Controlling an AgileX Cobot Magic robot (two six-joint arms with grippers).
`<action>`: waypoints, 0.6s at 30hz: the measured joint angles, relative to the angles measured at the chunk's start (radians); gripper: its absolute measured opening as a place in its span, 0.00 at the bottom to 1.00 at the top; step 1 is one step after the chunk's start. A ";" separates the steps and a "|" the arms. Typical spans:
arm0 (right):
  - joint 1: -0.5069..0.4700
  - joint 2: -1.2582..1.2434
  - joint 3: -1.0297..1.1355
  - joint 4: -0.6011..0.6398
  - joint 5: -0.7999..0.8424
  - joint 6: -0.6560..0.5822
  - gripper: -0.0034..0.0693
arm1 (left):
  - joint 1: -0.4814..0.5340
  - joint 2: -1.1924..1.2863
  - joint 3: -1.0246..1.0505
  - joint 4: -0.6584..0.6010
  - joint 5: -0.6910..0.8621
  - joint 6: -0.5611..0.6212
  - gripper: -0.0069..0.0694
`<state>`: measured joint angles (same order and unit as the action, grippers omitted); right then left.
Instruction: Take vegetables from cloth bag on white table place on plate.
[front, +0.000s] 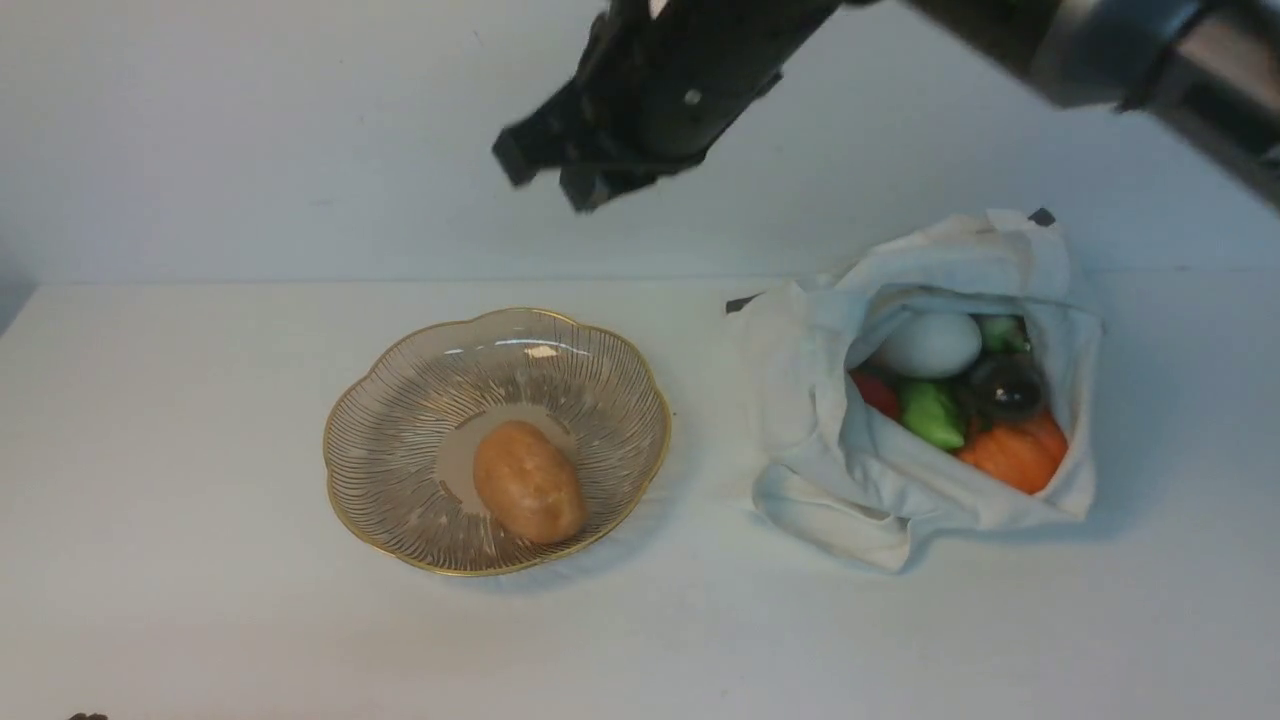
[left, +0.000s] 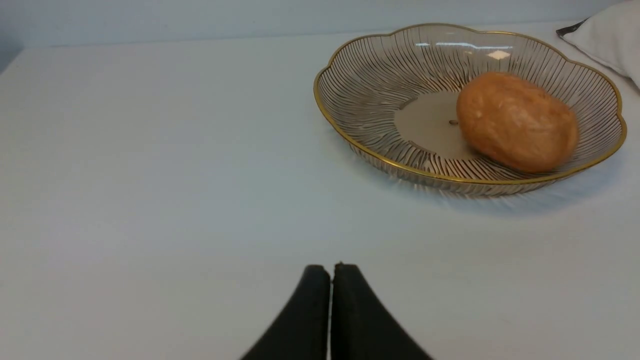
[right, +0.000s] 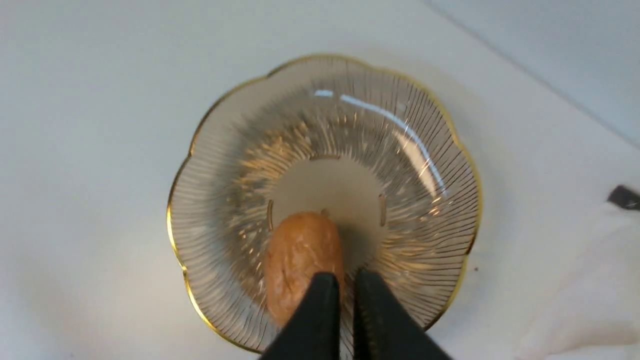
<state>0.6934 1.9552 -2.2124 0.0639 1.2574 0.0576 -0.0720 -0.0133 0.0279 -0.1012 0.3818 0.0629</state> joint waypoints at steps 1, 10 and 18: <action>0.000 -0.085 -0.001 -0.021 0.005 0.025 0.04 | 0.000 0.000 0.000 0.000 0.000 0.000 0.08; 0.000 -0.503 0.154 -0.162 0.008 0.084 0.03 | 0.000 0.000 0.000 0.000 0.000 0.000 0.08; 0.000 -0.951 0.754 -0.216 -0.255 0.181 0.03 | 0.000 0.000 0.000 0.000 0.000 0.000 0.08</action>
<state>0.6934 1.0038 -1.4583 -0.1517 1.0021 0.2383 -0.0720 -0.0133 0.0279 -0.1012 0.3818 0.0629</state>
